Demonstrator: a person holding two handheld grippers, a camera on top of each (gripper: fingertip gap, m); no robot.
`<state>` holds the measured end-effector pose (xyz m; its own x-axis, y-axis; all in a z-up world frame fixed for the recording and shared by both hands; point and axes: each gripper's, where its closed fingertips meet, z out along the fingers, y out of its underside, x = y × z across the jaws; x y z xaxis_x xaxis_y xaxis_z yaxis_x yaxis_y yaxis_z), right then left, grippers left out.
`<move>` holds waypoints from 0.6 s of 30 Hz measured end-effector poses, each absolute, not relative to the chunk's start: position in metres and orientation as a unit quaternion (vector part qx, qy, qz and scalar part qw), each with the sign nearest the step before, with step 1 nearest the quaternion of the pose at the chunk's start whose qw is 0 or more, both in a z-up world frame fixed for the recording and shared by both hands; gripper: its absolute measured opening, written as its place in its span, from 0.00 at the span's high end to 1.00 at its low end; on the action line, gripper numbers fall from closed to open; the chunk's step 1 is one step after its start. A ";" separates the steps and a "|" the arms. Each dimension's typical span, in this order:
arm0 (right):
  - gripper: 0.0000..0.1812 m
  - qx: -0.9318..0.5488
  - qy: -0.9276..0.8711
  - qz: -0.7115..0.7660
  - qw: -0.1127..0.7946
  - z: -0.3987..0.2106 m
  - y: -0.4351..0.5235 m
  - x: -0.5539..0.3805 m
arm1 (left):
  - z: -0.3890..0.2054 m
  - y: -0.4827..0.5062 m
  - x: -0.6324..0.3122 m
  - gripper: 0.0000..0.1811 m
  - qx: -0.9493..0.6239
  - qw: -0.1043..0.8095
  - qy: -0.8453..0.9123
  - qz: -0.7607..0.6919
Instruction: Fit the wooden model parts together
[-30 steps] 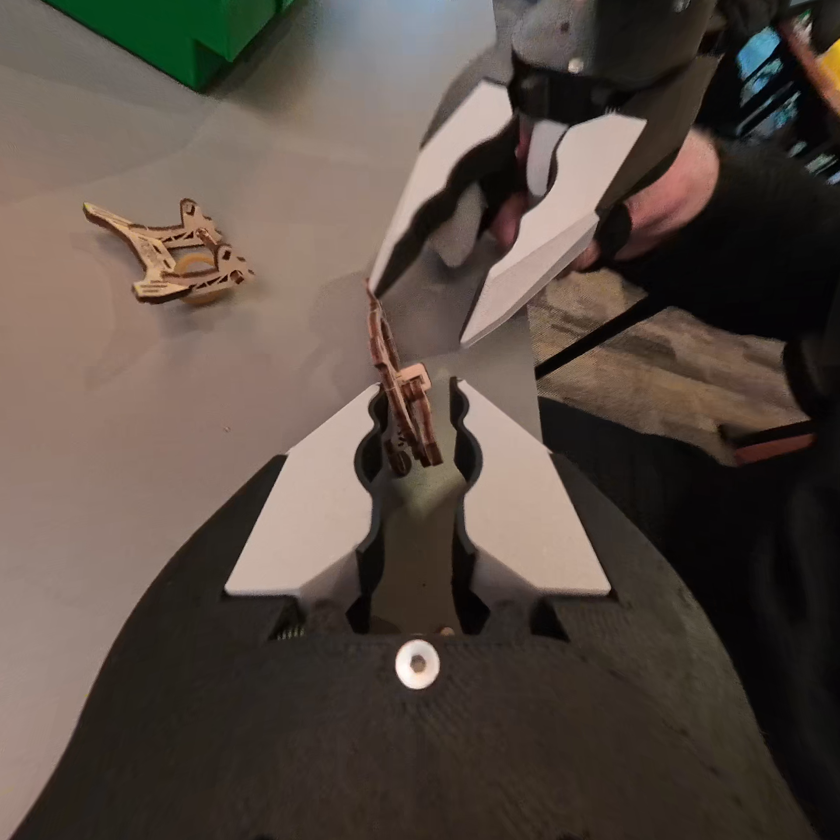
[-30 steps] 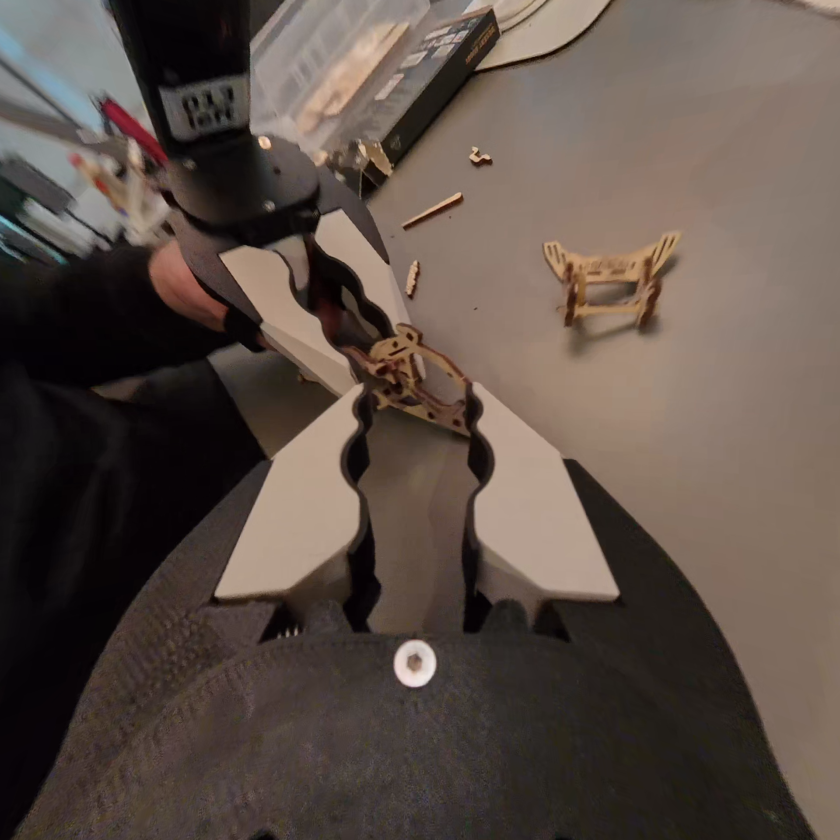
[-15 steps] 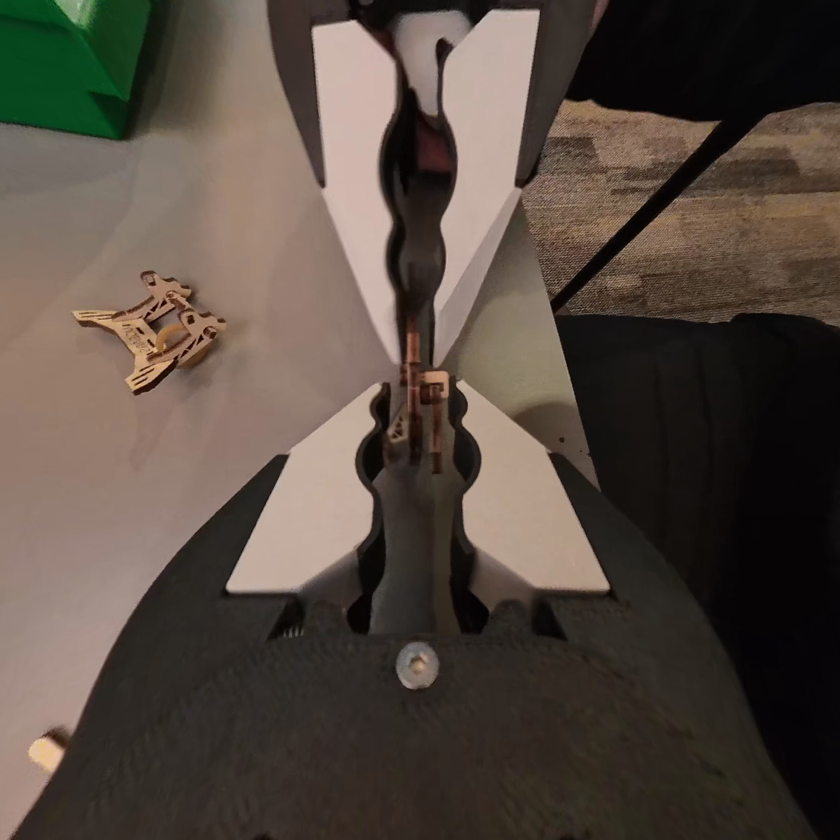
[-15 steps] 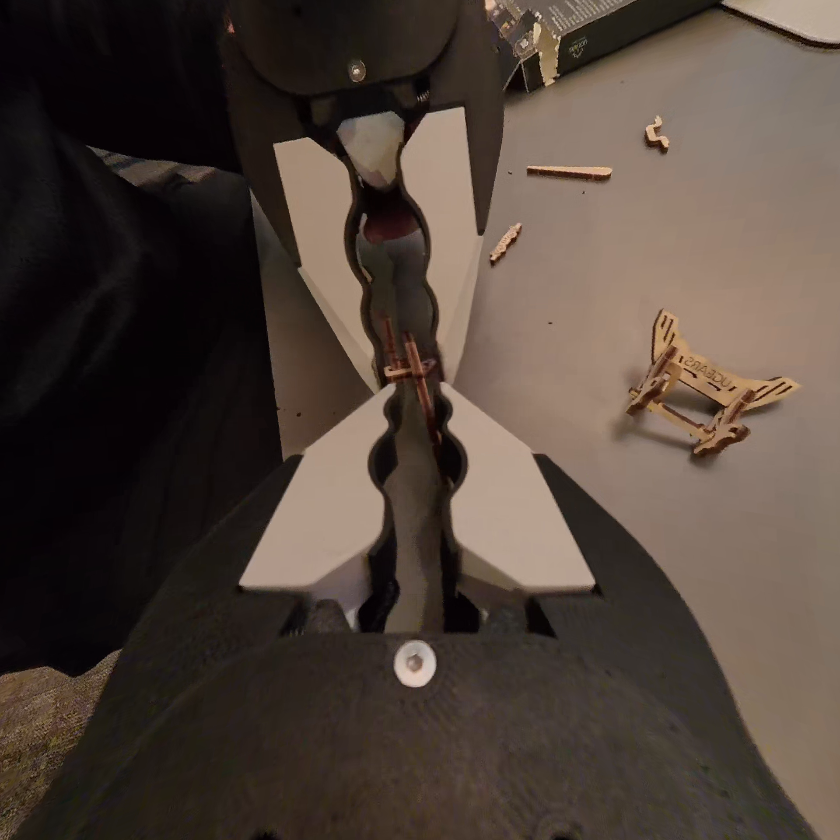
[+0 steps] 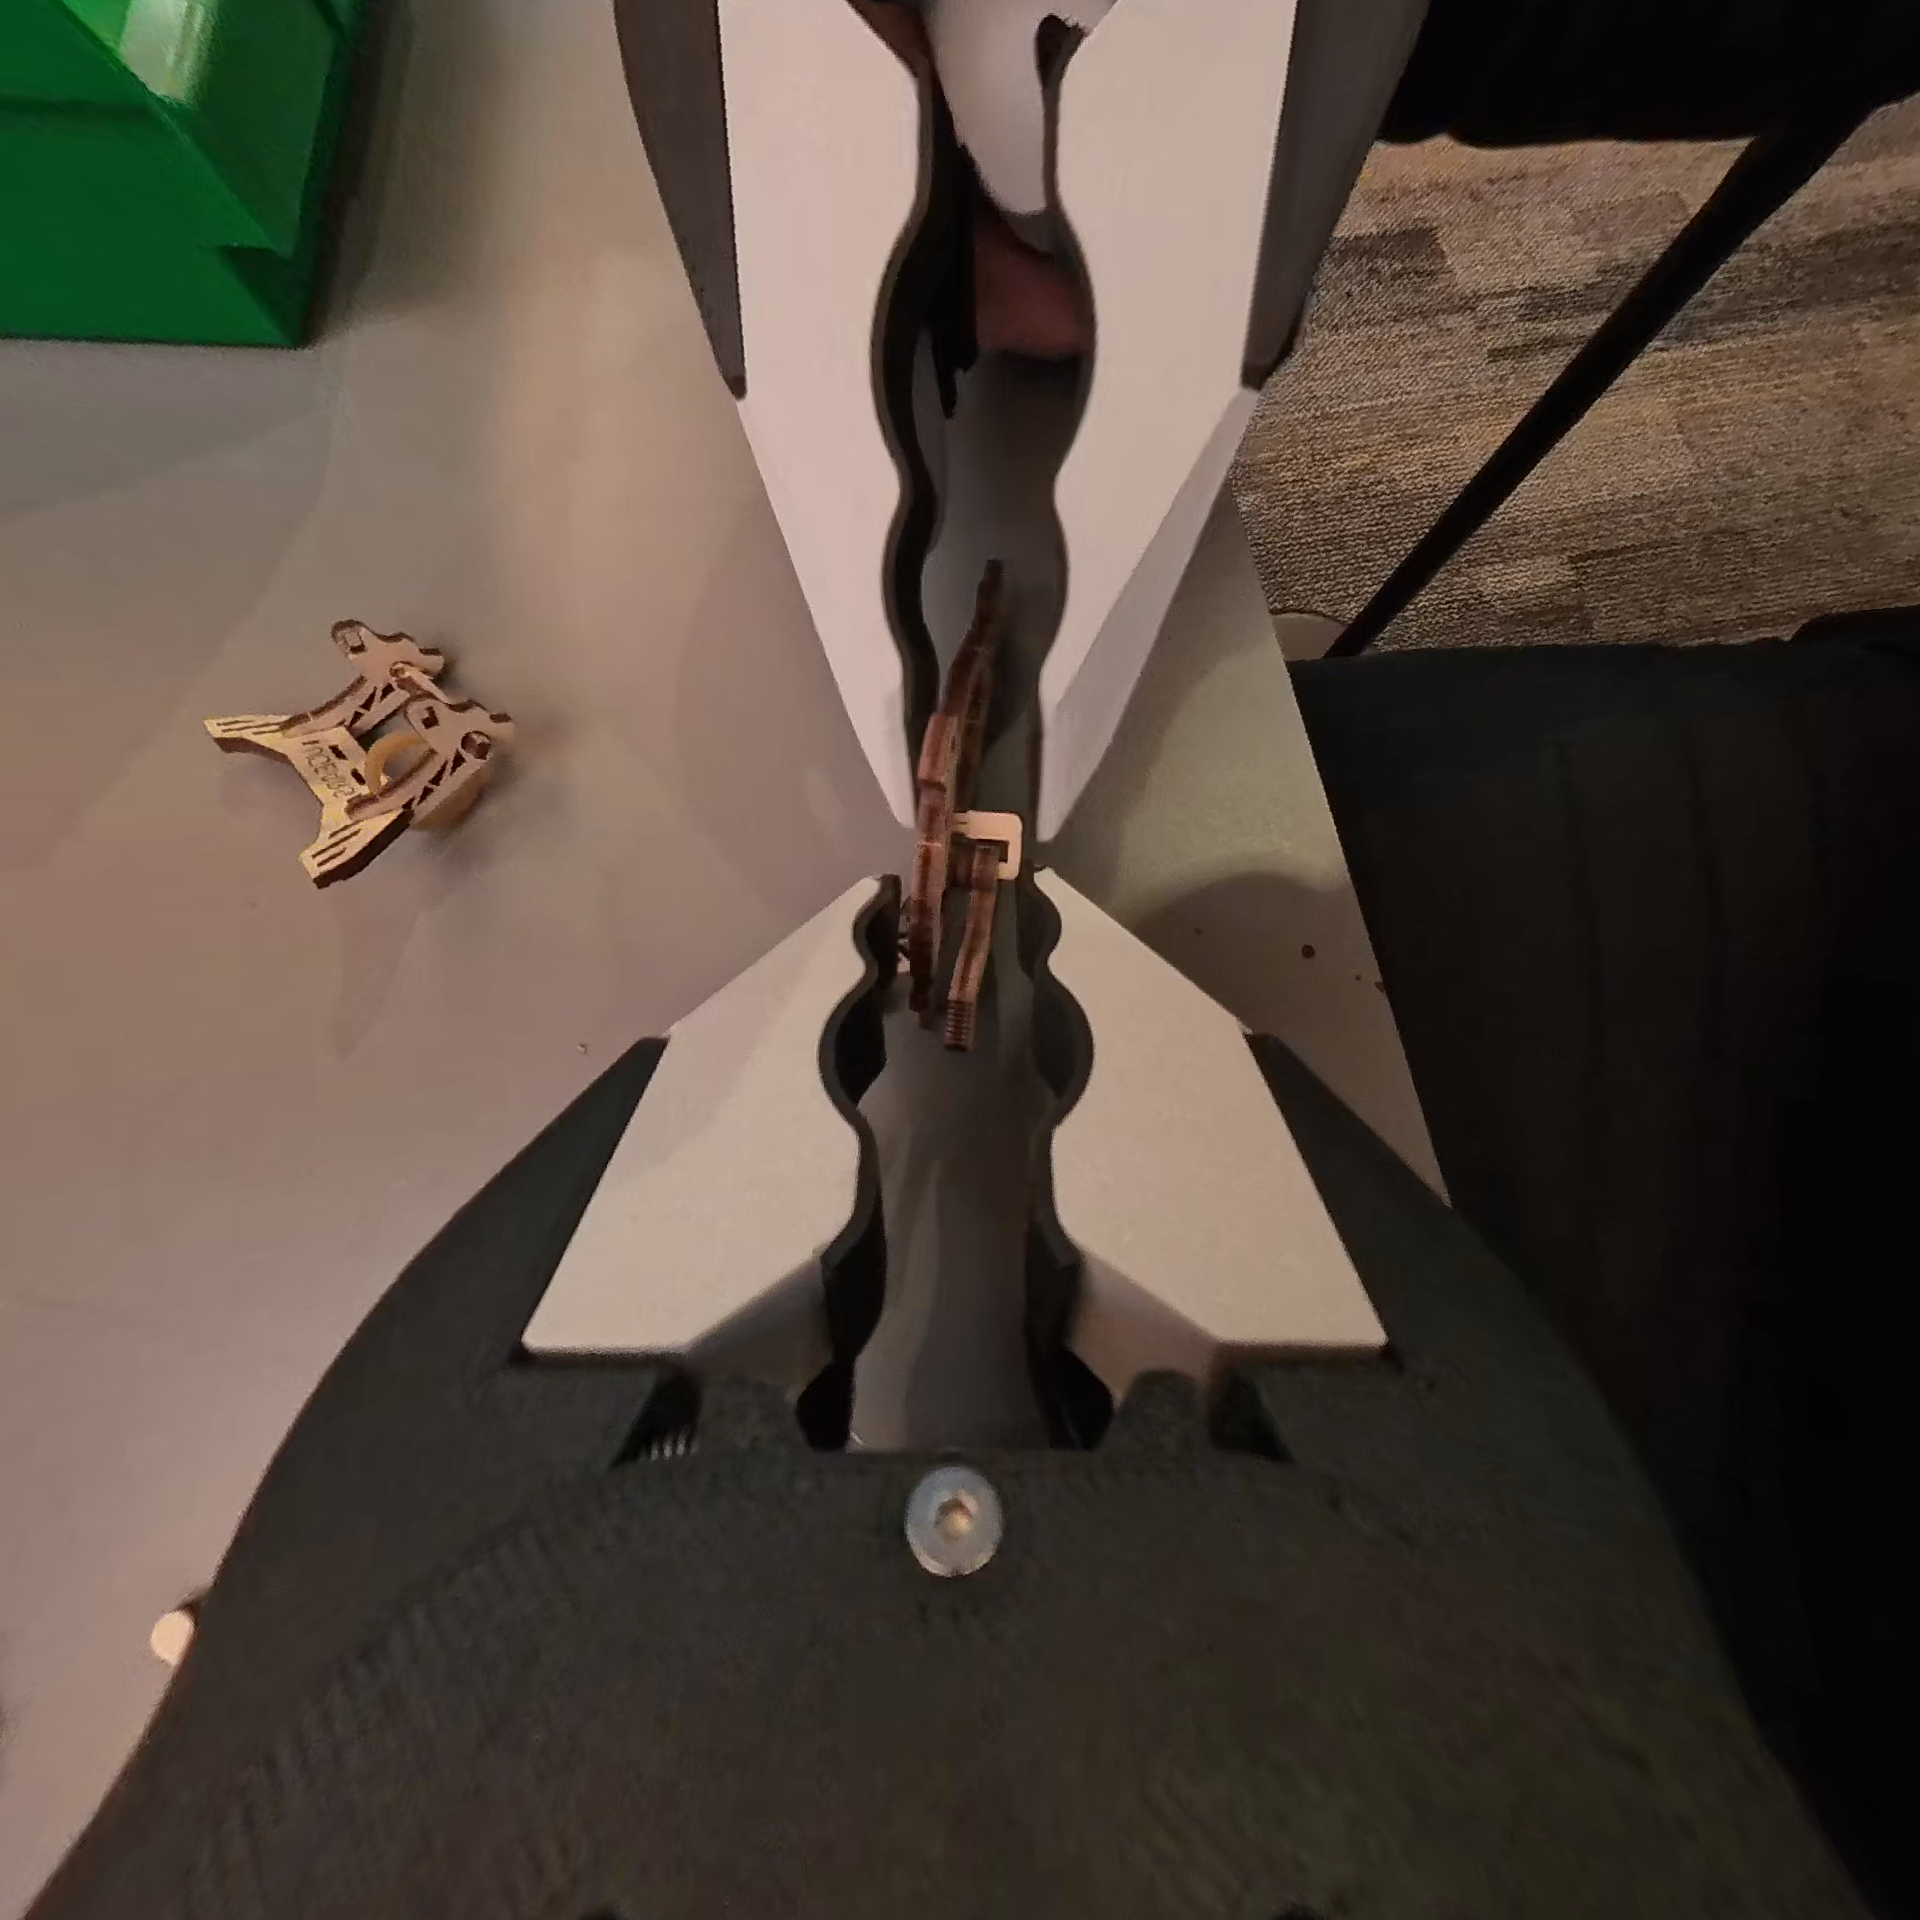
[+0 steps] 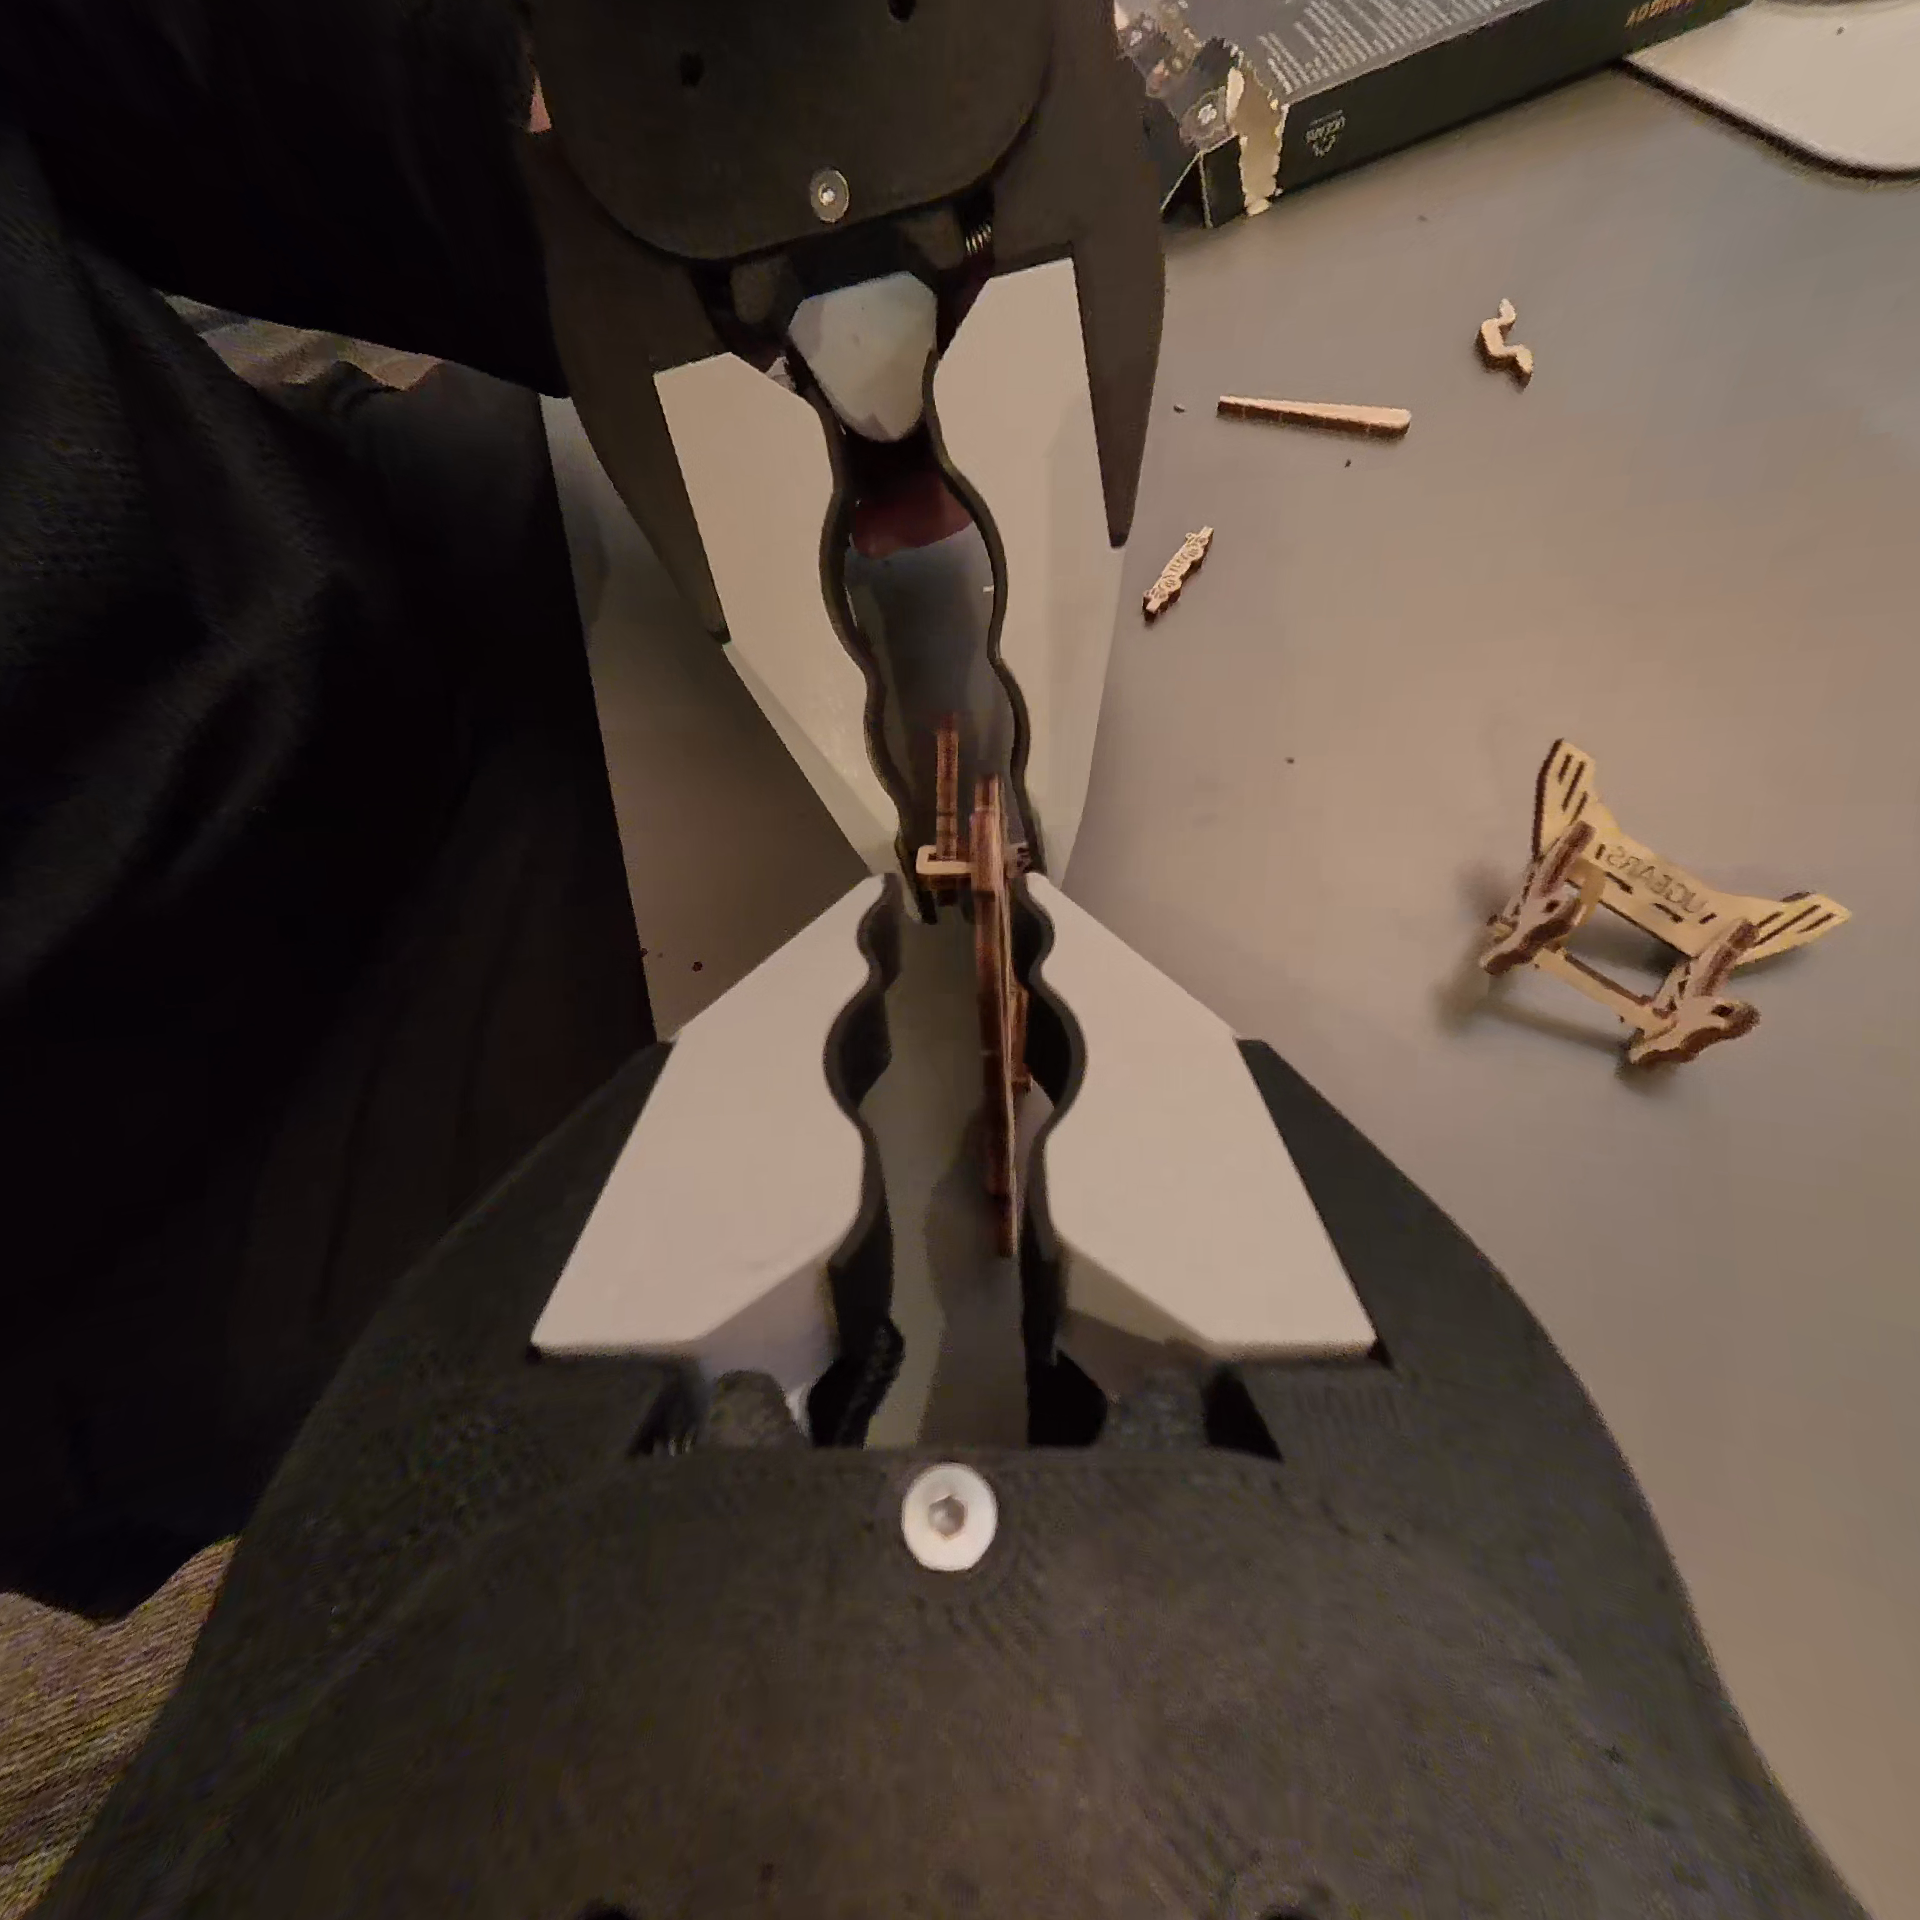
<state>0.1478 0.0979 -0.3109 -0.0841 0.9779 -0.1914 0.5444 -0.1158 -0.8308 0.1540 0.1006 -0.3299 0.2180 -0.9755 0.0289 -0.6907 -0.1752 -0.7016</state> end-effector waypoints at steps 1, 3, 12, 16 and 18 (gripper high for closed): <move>0.93 -0.622 -0.609 0.412 0.268 -0.310 0.098 0.146 | -0.330 0.100 0.154 0.89 -0.724 0.287 0.576 -0.247; 0.93 -0.624 -0.610 0.410 0.266 -0.311 0.098 0.145 | -0.329 0.100 0.155 0.90 -0.721 0.289 0.580 -0.246; 0.93 -0.616 -0.622 0.395 0.280 -0.311 0.098 0.146 | -0.330 0.100 0.156 0.91 -0.714 0.299 0.590 -0.231; 0.93 -0.612 -0.629 0.386 0.285 -0.312 0.096 0.146 | -0.331 0.100 0.155 0.92 -0.705 0.307 0.604 -0.210; 0.93 -0.610 -0.632 0.381 0.288 -0.312 0.096 0.146 | -0.331 0.100 0.155 0.92 -0.703 0.307 0.608 -0.206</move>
<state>0.1464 0.0963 -0.3124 -0.0899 0.9908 -0.1011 0.5522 -0.0349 -0.8330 0.1552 0.1001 -0.3309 0.1761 -0.9808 -0.0842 -0.7279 -0.0722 -0.6819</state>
